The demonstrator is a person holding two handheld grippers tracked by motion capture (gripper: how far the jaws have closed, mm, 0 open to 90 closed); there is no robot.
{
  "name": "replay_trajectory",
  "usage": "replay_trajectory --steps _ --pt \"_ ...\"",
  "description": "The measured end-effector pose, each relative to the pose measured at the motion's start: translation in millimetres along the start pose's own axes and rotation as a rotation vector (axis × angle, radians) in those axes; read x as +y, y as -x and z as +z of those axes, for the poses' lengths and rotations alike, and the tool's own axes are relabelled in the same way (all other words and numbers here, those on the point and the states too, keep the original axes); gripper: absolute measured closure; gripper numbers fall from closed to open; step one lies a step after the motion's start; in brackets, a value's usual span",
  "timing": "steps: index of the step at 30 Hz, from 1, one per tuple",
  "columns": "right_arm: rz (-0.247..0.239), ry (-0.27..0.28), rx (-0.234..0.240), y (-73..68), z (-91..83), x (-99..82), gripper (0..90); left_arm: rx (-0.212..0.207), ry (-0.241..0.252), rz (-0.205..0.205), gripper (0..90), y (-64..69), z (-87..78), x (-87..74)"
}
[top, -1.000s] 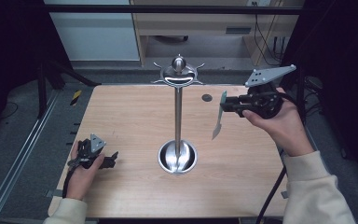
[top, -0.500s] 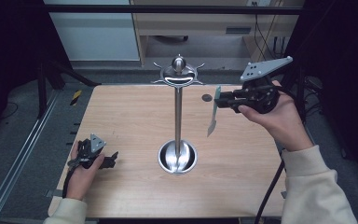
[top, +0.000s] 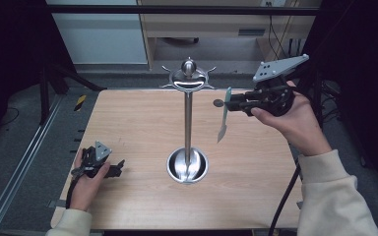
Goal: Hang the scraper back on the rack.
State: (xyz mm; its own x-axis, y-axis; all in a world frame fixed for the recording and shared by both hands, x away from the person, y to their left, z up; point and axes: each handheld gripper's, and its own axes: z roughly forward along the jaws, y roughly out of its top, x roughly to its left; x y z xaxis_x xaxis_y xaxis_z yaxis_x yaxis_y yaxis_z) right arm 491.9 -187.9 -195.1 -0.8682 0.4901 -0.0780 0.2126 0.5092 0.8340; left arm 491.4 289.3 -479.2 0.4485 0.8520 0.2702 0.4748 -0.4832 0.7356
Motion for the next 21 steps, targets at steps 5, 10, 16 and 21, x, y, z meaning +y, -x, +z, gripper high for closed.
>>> replay_trajectory --steps 5,10,16,21 --pt "-0.007 -0.004 0.011 0.1 1.1 3.6 74.8 -0.001 0.000 0.001 3.1 0.2 0.3 0.1" --pt "-0.017 -0.010 0.023 0.1 1.4 7.3 74.7 0.000 0.000 0.001 3.1 0.1 0.2 0.0" --pt "-0.029 -0.009 0.039 -1.5 -0.3 11.8 74.7 -0.001 0.000 0.001 3.1 0.1 0.3 0.0" --pt "-0.036 -0.004 0.054 -2.8 -1.3 15.0 74.8 0.000 -0.001 0.002 3.1 0.2 0.2 0.1"
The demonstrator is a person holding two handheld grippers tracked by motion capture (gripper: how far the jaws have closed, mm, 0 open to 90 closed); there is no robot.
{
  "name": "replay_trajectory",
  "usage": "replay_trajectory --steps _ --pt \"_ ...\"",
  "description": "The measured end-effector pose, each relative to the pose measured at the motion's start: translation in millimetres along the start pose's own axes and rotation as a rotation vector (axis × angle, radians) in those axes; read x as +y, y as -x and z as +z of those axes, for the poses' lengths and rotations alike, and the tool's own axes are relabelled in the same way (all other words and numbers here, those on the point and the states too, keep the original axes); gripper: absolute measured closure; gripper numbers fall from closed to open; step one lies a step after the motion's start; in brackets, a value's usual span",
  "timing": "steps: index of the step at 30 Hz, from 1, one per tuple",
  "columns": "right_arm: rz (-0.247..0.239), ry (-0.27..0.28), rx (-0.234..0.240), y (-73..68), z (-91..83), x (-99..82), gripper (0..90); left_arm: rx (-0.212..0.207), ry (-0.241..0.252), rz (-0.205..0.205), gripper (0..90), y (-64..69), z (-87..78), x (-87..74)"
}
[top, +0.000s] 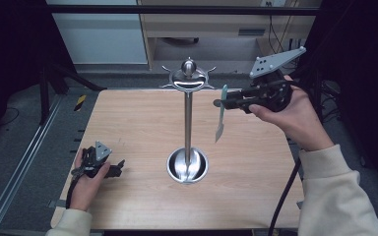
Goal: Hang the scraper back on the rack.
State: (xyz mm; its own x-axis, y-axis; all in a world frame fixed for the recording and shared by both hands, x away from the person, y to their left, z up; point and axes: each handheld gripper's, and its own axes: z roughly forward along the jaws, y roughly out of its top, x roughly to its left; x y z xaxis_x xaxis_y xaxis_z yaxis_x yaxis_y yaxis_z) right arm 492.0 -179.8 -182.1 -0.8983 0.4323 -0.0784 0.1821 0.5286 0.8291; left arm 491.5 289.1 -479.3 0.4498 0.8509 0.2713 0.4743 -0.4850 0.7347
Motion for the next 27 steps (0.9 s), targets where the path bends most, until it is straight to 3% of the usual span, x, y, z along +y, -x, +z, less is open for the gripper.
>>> replay_trajectory --steps 27 --pt "-0.026 -0.002 0.052 -5.8 2.4 9.9 74.7 -0.002 0.001 0.000 3.1 -0.1 -0.1 0.2"
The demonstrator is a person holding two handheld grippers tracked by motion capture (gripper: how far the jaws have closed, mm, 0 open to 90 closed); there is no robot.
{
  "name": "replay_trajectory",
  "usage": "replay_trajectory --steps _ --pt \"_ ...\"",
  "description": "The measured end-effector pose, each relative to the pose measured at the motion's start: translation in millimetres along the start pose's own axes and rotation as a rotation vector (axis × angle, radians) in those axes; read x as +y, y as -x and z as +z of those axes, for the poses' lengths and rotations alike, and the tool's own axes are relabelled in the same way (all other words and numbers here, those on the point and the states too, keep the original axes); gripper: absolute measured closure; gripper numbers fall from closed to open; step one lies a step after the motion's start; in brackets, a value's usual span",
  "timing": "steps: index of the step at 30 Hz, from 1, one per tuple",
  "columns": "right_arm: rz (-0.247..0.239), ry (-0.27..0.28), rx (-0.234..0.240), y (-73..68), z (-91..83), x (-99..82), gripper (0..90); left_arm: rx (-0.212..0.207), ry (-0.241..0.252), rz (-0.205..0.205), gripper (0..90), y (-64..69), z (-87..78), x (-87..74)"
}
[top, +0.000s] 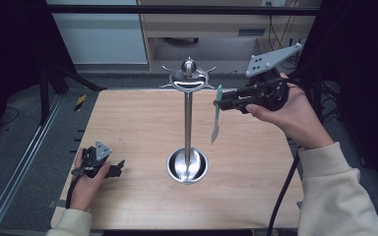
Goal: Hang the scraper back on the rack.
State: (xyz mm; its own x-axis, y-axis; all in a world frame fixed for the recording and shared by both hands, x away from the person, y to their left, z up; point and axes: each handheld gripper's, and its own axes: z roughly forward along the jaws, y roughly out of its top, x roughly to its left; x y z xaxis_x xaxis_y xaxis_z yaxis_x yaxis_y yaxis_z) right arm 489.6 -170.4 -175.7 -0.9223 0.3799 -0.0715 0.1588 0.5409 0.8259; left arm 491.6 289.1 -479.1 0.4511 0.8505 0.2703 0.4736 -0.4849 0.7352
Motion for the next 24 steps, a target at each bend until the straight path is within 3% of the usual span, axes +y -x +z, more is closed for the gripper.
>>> replay_trajectory --steps 24 --pt "0.011 -0.017 0.000 1.2 7.5 3.4 74.6 -0.002 -0.001 0.002 3.1 0.3 -0.1 0.1"
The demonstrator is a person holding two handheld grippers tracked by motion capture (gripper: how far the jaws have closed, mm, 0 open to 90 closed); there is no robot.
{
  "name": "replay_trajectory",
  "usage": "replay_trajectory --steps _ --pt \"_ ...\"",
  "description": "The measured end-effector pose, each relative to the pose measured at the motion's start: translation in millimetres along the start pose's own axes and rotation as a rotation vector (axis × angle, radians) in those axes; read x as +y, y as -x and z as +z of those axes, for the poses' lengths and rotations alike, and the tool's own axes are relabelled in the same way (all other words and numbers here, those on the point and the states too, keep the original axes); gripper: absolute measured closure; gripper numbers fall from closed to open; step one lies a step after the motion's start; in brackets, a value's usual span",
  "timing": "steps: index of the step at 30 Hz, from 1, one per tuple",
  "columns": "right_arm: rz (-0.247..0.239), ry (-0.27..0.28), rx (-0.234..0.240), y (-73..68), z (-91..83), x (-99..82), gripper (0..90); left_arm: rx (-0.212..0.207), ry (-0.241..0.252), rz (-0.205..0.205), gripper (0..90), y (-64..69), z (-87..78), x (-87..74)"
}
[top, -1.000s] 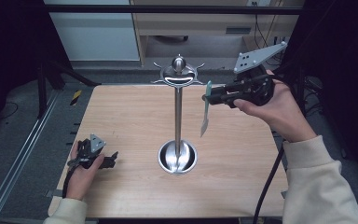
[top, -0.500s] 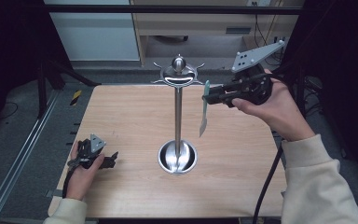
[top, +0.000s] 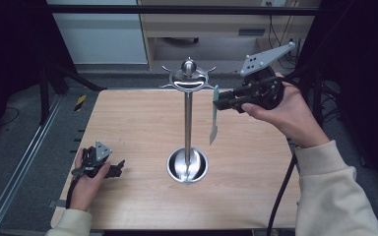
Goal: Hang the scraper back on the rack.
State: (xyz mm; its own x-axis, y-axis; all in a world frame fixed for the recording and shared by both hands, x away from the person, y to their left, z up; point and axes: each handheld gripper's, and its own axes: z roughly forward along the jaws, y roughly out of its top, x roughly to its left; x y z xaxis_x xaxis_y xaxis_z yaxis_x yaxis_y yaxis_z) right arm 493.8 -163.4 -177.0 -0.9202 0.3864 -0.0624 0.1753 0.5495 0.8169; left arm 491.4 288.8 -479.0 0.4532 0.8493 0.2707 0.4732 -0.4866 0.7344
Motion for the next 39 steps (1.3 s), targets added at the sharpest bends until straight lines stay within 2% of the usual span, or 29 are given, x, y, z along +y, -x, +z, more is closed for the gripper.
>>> replay_trajectory --steps 12,20,28,32,39 --pt "0.004 0.007 0.010 1.4 3.3 -0.9 74.5 0.000 0.000 0.001 3.1 0.0 0.0 0.0" --pt "-0.003 0.020 -0.006 0.0 3.9 -2.4 74.0 -0.001 -0.002 0.003 3.1 0.2 0.2 0.0" --pt "0.001 0.045 -0.031 -1.7 -0.8 -5.9 64.7 -0.002 -0.003 0.002 3.1 0.2 0.2 -0.1" --pt "0.012 0.047 -0.078 -3.2 -3.8 -13.3 56.4 0.000 -0.001 0.000 3.1 0.0 0.2 0.0" --pt "0.083 0.037 -0.230 1.0 -4.9 -39.1 36.6 0.003 -0.003 0.001 3.1 0.4 0.2 -0.4"
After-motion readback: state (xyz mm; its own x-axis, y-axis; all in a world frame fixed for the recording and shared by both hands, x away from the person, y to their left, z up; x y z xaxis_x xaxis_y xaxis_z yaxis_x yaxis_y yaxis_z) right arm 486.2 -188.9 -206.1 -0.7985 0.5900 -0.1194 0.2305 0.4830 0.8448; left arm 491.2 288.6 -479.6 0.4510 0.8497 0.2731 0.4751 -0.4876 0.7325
